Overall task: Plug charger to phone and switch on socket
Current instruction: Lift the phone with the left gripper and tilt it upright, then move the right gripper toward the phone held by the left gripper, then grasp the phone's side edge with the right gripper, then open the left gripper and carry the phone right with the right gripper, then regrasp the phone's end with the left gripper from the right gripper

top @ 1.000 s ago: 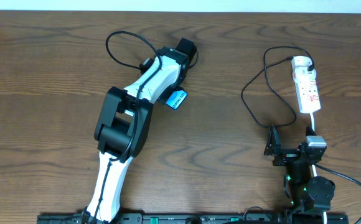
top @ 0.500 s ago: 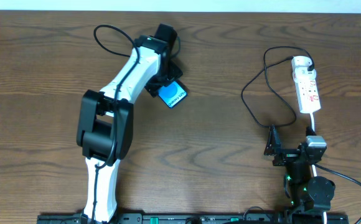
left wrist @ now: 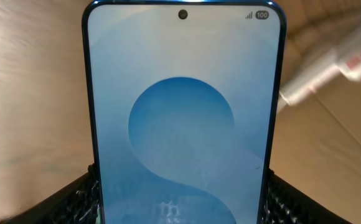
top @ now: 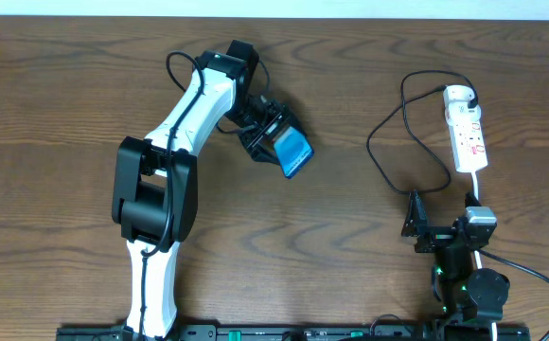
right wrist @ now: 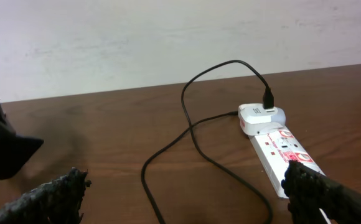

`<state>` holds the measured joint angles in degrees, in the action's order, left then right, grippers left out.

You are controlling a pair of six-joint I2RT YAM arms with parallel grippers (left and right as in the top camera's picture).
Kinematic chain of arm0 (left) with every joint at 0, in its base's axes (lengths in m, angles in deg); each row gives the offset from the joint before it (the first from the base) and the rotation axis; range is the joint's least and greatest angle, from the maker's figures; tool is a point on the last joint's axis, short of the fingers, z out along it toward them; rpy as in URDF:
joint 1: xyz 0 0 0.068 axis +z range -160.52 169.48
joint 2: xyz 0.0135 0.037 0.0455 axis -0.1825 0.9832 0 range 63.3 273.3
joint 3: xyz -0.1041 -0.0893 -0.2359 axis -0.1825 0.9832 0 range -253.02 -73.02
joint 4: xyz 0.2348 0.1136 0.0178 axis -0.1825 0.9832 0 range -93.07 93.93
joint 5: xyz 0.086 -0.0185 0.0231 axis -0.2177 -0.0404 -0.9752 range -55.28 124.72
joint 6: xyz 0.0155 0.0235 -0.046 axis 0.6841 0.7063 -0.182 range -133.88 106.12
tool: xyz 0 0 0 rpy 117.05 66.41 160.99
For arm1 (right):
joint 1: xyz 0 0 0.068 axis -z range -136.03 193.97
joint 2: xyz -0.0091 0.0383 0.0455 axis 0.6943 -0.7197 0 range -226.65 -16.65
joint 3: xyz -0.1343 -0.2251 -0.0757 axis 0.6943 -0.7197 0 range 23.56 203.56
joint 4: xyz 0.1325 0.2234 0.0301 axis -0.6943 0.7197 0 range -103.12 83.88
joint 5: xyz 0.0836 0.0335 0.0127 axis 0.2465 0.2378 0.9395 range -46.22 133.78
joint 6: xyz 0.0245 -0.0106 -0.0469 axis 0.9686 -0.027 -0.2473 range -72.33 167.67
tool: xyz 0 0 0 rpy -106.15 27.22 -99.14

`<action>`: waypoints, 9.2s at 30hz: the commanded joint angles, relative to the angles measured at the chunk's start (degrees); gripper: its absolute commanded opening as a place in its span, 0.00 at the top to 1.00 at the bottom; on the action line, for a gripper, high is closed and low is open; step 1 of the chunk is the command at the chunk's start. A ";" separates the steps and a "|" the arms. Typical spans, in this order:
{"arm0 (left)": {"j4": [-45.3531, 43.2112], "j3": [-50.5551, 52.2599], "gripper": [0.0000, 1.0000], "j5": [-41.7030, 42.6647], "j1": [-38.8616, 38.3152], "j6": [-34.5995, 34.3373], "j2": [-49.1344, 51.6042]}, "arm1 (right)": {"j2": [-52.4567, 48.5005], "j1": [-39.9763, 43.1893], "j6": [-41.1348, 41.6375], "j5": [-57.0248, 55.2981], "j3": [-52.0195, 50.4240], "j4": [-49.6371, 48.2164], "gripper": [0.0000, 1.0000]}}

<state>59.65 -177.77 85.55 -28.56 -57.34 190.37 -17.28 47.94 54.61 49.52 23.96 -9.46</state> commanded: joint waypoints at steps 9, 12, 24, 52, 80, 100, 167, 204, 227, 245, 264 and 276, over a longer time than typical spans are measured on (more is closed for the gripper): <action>0.28 -0.37 0.25 18.21 0.35 1.88 -1.62 | 0.24 0.07 -0.35 0.20 -0.09 0.22 0.01; 0.24 -0.37 0.25 18.21 0.35 1.86 -1.62 | 0.24 0.07 -0.37 0.20 -0.09 0.22 0.01; 0.26 -0.37 0.25 18.23 0.35 1.88 -1.62 | 0.24 0.07 -0.37 0.20 -0.09 0.20 0.01; 0.26 -0.37 0.25 18.18 0.35 1.90 -1.62 | -0.07 0.07 50.05 27.50 3.58 6.97 0.01; 0.24 -0.37 0.25 18.18 0.35 1.88 -1.62 | -46.58 -38.36 47.63 -20.39 55.67 39.23 0.01; 0.22 -0.37 0.25 17.75 0.35 1.90 -1.62 | -73.20 -49.68 47.98 -24.22 65.16 31.91 0.16; 0.22 -0.37 0.25 16.63 0.35 1.88 -1.62 | -100.21 -47.56 62.93 -30.62 83.67 48.83 0.80; 11.91 -0.37 0.09 27.43 29.46 30.42 -12.02 | -51.82 -34.47 58.16 -30.58 71.54 57.22 0.99; 34.05 0.22 0.08 -41.72 42.77 28.48 -101.35 | -99.49 -27.67 75.95 40.65 33.46 -64.39 0.99; -70.51 85.07 0.08 0.72 38.32 -41.38 -83.56 | -98.27 -14.14 72.39 51.95 33.44 -64.00 0.99; -120.50 85.68 0.21 -21.51 1.18 -50.93 -48.19 | -98.27 -28.50 95.25 36.02 33.44 -61.77 0.99; -120.26 85.68 0.42 -23.08 1.18 -50.93 -48.19 | -98.27 -32.50 95.25 41.48 33.46 -64.94 0.99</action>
<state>-60.30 -91.52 64.13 -27.14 -108.53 142.20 -116.88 16.16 149.42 88.93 56.51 -73.64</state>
